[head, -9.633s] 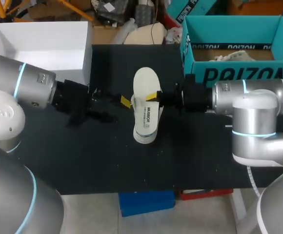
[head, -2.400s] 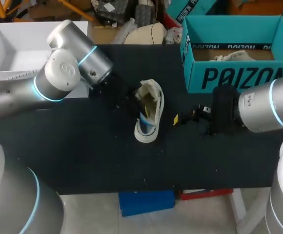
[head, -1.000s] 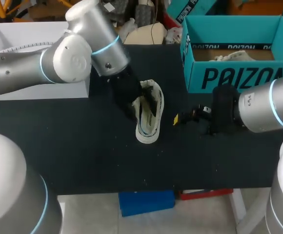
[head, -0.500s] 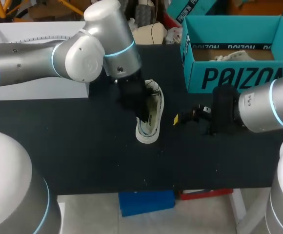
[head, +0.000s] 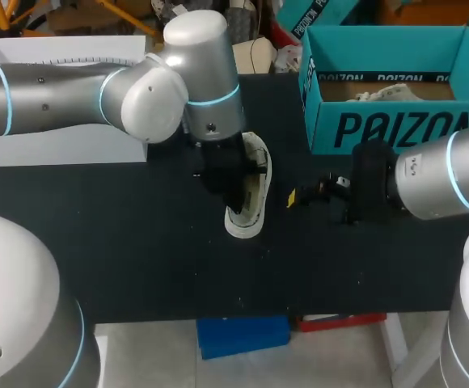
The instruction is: Take the shoe out of the shoebox, open the shoe tongue, remove and reinsert the insole, then place the shoe into the shoebox
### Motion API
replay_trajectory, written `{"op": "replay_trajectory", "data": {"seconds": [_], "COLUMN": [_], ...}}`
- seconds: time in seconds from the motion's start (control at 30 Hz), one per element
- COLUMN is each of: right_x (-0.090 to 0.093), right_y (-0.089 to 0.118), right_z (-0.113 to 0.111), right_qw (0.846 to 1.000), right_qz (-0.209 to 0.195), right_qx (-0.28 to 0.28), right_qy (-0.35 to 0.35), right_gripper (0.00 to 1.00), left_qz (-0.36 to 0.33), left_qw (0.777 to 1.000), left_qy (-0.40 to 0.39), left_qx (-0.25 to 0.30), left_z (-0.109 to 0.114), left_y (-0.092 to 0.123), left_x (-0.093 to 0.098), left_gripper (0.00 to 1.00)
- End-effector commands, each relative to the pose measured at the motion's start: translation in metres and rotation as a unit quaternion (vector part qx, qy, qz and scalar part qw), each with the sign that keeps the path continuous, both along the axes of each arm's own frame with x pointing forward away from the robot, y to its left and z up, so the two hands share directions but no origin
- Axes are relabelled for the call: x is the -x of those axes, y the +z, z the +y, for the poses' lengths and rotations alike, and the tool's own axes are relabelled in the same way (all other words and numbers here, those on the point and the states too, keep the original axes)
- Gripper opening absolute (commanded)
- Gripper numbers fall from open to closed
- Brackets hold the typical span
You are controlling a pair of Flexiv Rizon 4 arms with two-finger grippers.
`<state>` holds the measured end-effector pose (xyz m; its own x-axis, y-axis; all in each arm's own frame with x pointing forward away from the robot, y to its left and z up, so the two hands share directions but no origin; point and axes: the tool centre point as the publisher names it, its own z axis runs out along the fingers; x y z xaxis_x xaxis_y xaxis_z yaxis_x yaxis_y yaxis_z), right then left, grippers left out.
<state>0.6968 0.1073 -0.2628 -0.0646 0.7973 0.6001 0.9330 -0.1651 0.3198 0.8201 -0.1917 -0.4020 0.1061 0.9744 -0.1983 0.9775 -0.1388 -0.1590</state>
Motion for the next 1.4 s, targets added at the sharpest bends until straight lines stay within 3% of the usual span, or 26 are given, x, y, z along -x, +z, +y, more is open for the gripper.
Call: {"op": "replay_trajectory", "data": {"seconds": [0.03,0.33,0.47,0.6,0.7,0.77,0.83,0.9,0.97,1.1,1.23,1.4], "right_x": [0.000,0.000,0.000,0.000,0.000,0.000,0.000,0.000,0.000,0.000,0.000,0.000], "right_y": [0.000,0.000,0.000,0.000,0.000,0.000,0.000,0.000,0.000,0.000,0.000,0.000], "right_z": [0.002,0.002,0.002,0.002,0.002,0.002,0.002,0.002,0.002,0.002,0.002,0.002], "right_qw": [1.000,1.000,1.000,1.000,1.000,1.000,1.000,1.000,1.000,1.000,1.000,1.000], "right_qz": [0.000,0.000,0.000,0.000,0.000,0.000,0.000,0.000,0.000,0.000,0.000,0.000], "right_qx": [0.001,0.001,0.001,0.001,0.001,0.001,0.001,0.001,0.001,0.001,0.001,0.001], "right_qy": [-0.001,-0.001,-0.001,-0.001,-0.001,-0.001,-0.001,-0.001,-0.001,-0.001,-0.001,-0.001], "right_gripper": [1.00,1.00,1.00,1.00,1.00,1.00,1.00,1.00,1.00,1.00,1.00,1.00], "left_qz": [0.009,0.009,0.005,0.042,0.064,0.111,0.152,0.129,0.124,0.074,0.032,0.006], "left_qw": [1.000,1.000,1.000,0.991,0.977,0.954,0.920,0.910,0.876,0.835,0.827,0.837], "left_qy": [0.007,0.017,0.025,0.095,0.148,0.202,0.263,0.293,0.349,0.426,0.456,0.454], "left_qx": [-0.009,-0.016,0.009,0.088,0.139,0.191,0.247,0.263,0.308,0.340,0.328,0.306], "left_z": [-0.012,-0.010,-0.009,-0.012,-0.008,-0.006,-0.003,0.005,0.009,0.016,0.017,0.005], "left_y": [-0.022,-0.031,-0.008,0.033,0.060,0.077,0.094,0.106,0.119,0.135,0.139,0.136], "left_x": [-0.005,-0.012,-0.011,-0.011,-0.021,-0.027,-0.035,-0.048,-0.060,-0.086,-0.114,-0.143], "left_gripper": [0.00,0.00,0.00,0.00,0.00,0.00,0.00,0.00,0.00,0.00,0.00,0.00]}}
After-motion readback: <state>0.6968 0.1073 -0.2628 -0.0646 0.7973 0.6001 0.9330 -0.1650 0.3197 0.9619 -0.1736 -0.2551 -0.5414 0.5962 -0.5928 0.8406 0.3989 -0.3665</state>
